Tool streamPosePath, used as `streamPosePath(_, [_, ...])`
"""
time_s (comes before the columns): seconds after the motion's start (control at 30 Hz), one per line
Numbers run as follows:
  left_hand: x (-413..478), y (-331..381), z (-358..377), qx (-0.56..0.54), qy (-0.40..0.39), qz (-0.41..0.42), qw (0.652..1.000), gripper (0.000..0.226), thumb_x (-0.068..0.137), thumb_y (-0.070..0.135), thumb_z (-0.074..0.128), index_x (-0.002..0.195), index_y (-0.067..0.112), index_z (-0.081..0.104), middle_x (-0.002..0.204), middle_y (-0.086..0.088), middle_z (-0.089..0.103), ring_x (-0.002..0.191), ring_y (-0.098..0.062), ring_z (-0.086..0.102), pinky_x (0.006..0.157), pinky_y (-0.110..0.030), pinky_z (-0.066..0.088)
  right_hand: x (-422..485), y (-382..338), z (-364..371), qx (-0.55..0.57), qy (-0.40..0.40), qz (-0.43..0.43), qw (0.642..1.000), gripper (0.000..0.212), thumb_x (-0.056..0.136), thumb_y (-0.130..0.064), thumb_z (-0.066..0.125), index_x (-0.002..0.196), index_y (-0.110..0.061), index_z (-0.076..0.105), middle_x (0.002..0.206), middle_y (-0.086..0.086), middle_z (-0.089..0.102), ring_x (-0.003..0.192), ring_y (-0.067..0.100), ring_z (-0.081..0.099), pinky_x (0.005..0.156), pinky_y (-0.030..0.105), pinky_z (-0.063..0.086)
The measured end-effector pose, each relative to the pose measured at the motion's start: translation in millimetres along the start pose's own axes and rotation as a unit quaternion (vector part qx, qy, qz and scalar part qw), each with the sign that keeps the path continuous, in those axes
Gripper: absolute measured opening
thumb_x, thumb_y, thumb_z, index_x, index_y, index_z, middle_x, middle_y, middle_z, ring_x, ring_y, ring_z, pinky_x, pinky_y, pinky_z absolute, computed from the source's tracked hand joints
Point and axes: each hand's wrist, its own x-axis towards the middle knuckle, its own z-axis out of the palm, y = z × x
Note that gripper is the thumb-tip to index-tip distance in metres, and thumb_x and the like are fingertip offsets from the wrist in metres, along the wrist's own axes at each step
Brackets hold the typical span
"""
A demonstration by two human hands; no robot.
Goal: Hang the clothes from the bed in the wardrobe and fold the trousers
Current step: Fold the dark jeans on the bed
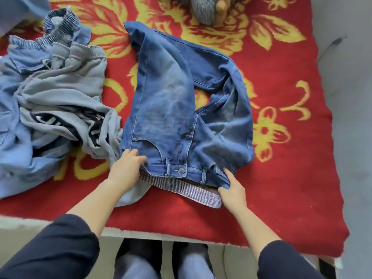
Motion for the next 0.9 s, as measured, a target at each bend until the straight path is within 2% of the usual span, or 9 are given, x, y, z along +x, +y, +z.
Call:
streamPosePath(0.1, [-41,12,6,-0.047,0.021,-0.044,0.998,0.039,0.076,-0.006,0.052,0.099,0.021,0.067,0.094,-0.003,0.053,0.101,-0.026,0.048,0.075,-0.036,0.042,0,-5,-43,-0.098,-0.011,-0.060,0.993,0.061,0.075,-0.004,0.053,0.129,-0.032,0.060,0.116,0.012,0.065,0.111,0.032,0.058,0.087,0.031,0.043])
streamPosePath(0.2, [-91,24,23,-0.087,0.016,-0.072,0.993,0.038,0.070,-0.009,0.050,0.088,0.021,0.063,0.085,0.003,0.050,0.097,-0.024,0.049,0.068,-0.033,0.038,-21,5,-85,-0.225,-0.120,-0.085,0.963,0.057,0.068,-0.009,0.056,0.117,-0.035,0.067,0.108,0.005,0.069,0.102,0.028,0.062,0.076,0.029,0.046])
streamPosePath(0.3, [-135,29,48,-0.089,-0.100,-0.053,0.990,0.040,0.074,-0.007,0.048,0.084,0.031,0.050,0.087,0.007,0.049,0.099,-0.020,0.049,0.077,-0.030,0.042,-50,33,-100,-0.345,-0.214,-0.064,0.912,0.057,0.065,-0.019,0.061,0.120,-0.030,0.065,0.118,-0.001,0.067,0.108,0.021,0.061,0.083,0.028,0.049])
streamPosePath(0.4, [-166,37,76,-0.044,-0.238,-0.028,0.970,0.034,0.085,0.004,0.048,0.100,0.033,0.058,0.096,0.006,0.046,0.109,-0.018,0.047,0.083,-0.026,0.041,-71,58,-90,-0.412,-0.261,-0.031,0.873,0.052,0.064,-0.029,0.063,0.117,-0.028,0.061,0.115,0.002,0.058,0.111,0.024,0.059,0.079,0.029,0.047])
streamPosePath(0.5, [-175,40,95,0.018,-0.337,-0.025,0.941,0.039,0.090,0.018,0.051,0.126,0.032,0.053,0.121,-0.001,0.048,0.122,-0.023,0.041,0.098,-0.037,0.043,-76,67,-75,-0.498,-0.312,0.001,0.809,0.079,0.064,-0.044,0.073,0.135,-0.034,0.042,0.130,0.006,0.044,0.118,0.026,0.053,0.090,0.034,0.047])
streamPosePath(0.57, [-168,41,98,0.015,-0.360,-0.038,0.932,0.046,0.088,0.024,0.052,0.133,0.032,0.050,0.132,-0.003,0.049,0.126,-0.025,0.042,0.103,-0.037,0.040,-70,63,-70,-0.515,-0.298,-0.002,0.804,0.069,0.068,-0.044,0.071,0.131,-0.030,0.045,0.130,0.007,0.042,0.117,0.028,0.052,0.093,0.036,0.047])
streamPosePath(0.67, [-142,45,87,-0.075,-0.272,-0.092,0.955,0.041,0.085,0.019,0.052,0.125,0.024,0.059,0.128,-0.004,0.059,0.120,-0.024,0.052,0.096,-0.028,0.043,-51,42,-64,-0.475,-0.231,-0.033,0.848,0.040,0.086,-0.028,0.052,0.125,-0.018,0.051,0.130,0.009,0.046,0.118,0.030,0.053,0.095,0.037,0.046])
streamPosePath(0.77, [-104,51,59,-0.167,-0.153,-0.127,0.966,0.035,0.087,0.018,0.051,0.120,0.022,0.061,0.121,-0.002,0.062,0.113,-0.022,0.056,0.089,-0.031,0.045,-26,2,-63,-0.412,-0.177,-0.058,0.892,0.038,0.091,-0.025,0.048,0.127,-0.014,0.052,0.132,0.010,0.047,0.119,0.029,0.053,0.095,0.037,0.045])
streamPosePath(0.9, [-39,57,15,-0.184,-0.029,-0.096,0.978,0.037,0.090,0.015,0.048,0.126,0.022,0.054,0.122,-0.001,0.050,0.119,-0.022,0.043,0.085,-0.036,0.044,14,-63,-60,-0.384,-0.128,-0.091,0.910,0.036,0.090,-0.024,0.047,0.124,-0.013,0.053,0.129,0.012,0.049,0.116,0.030,0.053,0.091,0.037,0.046])
